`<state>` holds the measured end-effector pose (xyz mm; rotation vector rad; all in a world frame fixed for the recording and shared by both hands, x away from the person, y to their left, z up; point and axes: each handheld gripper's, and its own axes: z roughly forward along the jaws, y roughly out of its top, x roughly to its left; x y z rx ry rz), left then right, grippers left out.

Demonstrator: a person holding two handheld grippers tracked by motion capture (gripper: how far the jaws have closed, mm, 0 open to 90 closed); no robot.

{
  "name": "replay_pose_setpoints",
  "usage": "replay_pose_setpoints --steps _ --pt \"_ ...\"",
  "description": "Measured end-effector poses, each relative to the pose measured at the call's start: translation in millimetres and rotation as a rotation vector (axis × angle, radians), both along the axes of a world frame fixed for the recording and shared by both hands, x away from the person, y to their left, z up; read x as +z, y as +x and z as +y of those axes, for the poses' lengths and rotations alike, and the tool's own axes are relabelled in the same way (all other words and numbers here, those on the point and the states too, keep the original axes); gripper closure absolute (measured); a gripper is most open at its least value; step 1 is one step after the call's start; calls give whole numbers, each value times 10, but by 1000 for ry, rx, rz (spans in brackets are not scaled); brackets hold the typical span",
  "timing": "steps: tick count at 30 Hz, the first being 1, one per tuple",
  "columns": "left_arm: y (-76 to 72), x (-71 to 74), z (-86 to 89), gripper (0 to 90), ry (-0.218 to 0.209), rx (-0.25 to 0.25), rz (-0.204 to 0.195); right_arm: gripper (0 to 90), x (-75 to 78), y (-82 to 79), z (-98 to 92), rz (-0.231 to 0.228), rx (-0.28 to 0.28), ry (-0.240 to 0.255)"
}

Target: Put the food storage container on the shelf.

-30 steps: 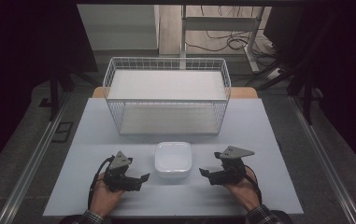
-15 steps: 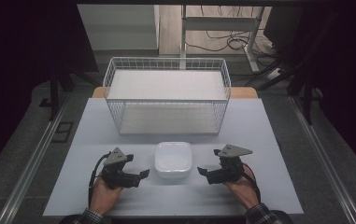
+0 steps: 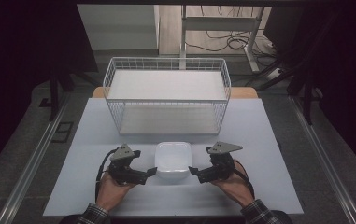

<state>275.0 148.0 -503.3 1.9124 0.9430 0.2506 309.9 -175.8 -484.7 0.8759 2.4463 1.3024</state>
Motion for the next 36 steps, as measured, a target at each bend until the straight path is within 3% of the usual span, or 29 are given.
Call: replay_pose_setpoints --steps 4,7,11,15,16,17,18,20,22,24,29,30,32,33,34,36 --pt "56 -8 -56 59 -6 -11 10 0 11 12 60 3 14 -9" --pt "119 9 -111 77 -2 -22 5 31 37 46 102 32 11 -3" --pt "250 31 -220 90 21 -41 3 61 48 136 189 75 20 -7" --pt "323 3 -290 77 46 -49 16 60 18 187 252 77 31 -17" --pt "346 -47 -315 72 44 -49 41 52 -18 222 287 98 38 -17" --pt "346 -47 -315 61 44 -49 41 52 -18 222 287 98 38 -17" --pt "362 -85 -295 61 3 -61 76 46 -60 242 310 118 48 -22" --pt "363 -94 -286 62 -5 -71 88 44 -85 245 316 134 53 -13" --pt "344 -101 -286 80 -25 -89 113 47 -118 259 310 185 67 15" --pt "285 -93 -299 95 -15 -93 124 74 -130 234 305 214 87 20" --pt "145 -49 -311 159 12 -67 124 199 -84 128 262 190 69 -2" --pt "99 -44 -282 217 4 -60 129 293 -65 97 207 216 56 12" --pt "69 -46 -236 274 -22 -53 141 396 -44 65 150 232 42 34" --pt "69 -46 -236 323 -22 -53 141 396 -44 65 150 232 42 34" --pt "27 -18 -191 388 -31 -30 127 513 -6 25 106 209 24 40" --pt "-9 19 -170 508 -19 -13 106 565 20 4 83 214 7 43"
